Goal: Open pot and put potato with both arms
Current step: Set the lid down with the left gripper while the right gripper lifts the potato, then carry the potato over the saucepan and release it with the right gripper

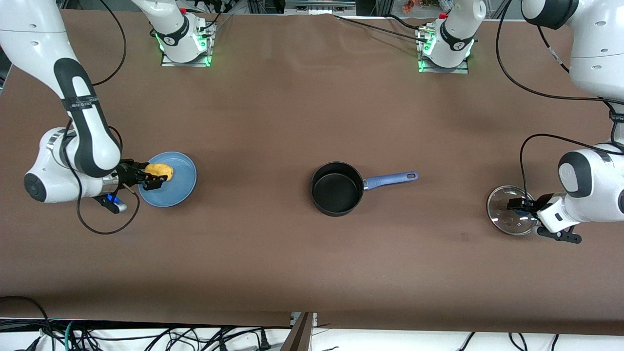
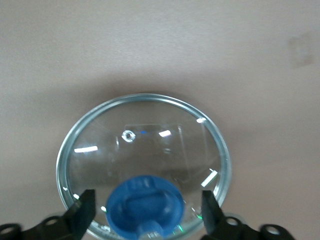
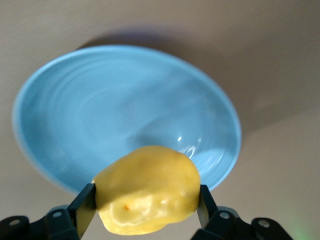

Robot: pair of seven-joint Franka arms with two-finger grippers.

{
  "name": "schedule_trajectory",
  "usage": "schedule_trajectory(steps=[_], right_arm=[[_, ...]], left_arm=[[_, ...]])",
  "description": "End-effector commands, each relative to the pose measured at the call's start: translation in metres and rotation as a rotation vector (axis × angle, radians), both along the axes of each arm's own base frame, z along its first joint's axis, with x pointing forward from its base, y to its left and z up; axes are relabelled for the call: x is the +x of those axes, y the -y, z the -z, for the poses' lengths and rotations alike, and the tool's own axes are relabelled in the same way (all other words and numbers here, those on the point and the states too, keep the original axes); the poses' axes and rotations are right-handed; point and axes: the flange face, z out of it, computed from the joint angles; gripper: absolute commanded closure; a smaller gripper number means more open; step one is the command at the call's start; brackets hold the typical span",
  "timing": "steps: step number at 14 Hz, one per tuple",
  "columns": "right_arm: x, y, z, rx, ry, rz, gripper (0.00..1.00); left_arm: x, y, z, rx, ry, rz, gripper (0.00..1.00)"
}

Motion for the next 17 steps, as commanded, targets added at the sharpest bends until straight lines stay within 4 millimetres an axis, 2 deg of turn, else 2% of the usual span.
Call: schedule_trajectory(steps=[1, 3, 4, 6, 8, 10, 12, 13, 14, 15, 16, 17], right_arm=[[0.006, -0.025, -0.025, 0.064, -0.055, 0.093, 0.43], [0.009, -0.076, -0.047, 0.138, -0.097, 0.180, 0.43], [0.011, -0.099, -0.053, 0.151, -0.122, 0.232, 0.43], [0.012, -0.154, -0.066, 0.190, -0.155, 0.321, 0.43], [0.012, -0.219, -0.075, 0.172, -0.156, 0.417, 0.42], [0.007, -0.293, -0.084, 0.138, -0.106, 0.511, 0.42], [-0.015, -0.388, -0.076, 0.134, -0.072, 0.515, 0.42], [-0.028, -0.430, -0.068, 0.136, -0.057, 0.536, 0.42], [-0.035, -0.463, -0.062, 0.144, -0.034, 0.593, 0.42], [-0.041, -0.488, -0.061, 0.163, -0.004, 0.635, 0.38], [-0.045, -0.502, -0.056, 0.174, 0.017, 0.652, 0.29], [-0.050, -0.510, -0.057, 0.182, 0.035, 0.646, 0.11]], left_arm=[[-0.011, 0.018, -0.087, -0.019, -0.034, -0.004, 0.00], [-0.021, 0.051, -0.154, 0.007, -0.059, -0.079, 0.00], [-0.031, 0.060, -0.186, 0.049, -0.085, -0.141, 0.00], [-0.044, 0.088, -0.253, 0.094, -0.035, -0.162, 0.00], [-0.067, 0.098, -0.320, 0.119, 0.039, -0.154, 0.00], [-0.083, 0.103, -0.362, 0.114, 0.092, -0.154, 0.00], [-0.092, 0.106, -0.387, 0.061, 0.087, -0.171, 0.00], [-0.095, 0.110, -0.391, 0.030, 0.067, -0.198, 0.00], [-0.097, 0.113, -0.392, 0.036, 0.056, -0.234, 0.00], [-0.098, 0.115, -0.392, 0.042, 0.049, -0.263, 0.00], [-0.098, 0.117, -0.391, 0.044, 0.043, -0.261, 0.00], [-0.098, 0.119, -0.391, 0.047, 0.042, -0.259, 0.00]])
